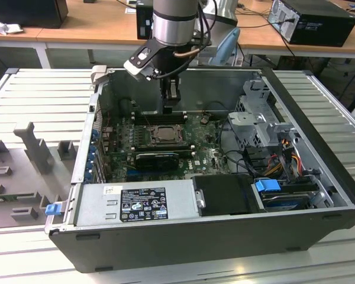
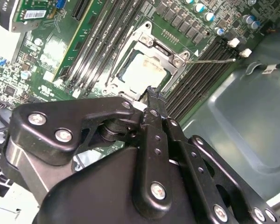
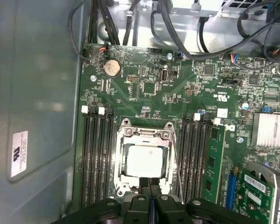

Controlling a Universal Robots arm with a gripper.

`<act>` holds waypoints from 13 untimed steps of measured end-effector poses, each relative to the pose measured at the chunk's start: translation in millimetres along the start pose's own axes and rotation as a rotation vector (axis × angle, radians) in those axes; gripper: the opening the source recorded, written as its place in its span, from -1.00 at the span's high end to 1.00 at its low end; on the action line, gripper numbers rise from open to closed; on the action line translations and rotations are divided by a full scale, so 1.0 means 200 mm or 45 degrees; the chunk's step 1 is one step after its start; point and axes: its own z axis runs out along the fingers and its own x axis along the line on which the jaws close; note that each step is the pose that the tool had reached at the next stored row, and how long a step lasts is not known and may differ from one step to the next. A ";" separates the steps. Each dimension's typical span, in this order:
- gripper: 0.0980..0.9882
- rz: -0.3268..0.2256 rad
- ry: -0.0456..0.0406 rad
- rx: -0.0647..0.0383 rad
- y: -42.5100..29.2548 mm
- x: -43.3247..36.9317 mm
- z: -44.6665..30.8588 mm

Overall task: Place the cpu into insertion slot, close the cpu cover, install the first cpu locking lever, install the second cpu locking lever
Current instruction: 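Install the first cpu locking lever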

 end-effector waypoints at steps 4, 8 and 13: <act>0.98 -0.055 -0.001 0.001 0.000 0.000 -0.001; 0.98 -0.151 -0.003 0.001 0.000 0.000 -0.001; 0.98 -0.205 -0.004 0.002 0.000 0.000 -0.001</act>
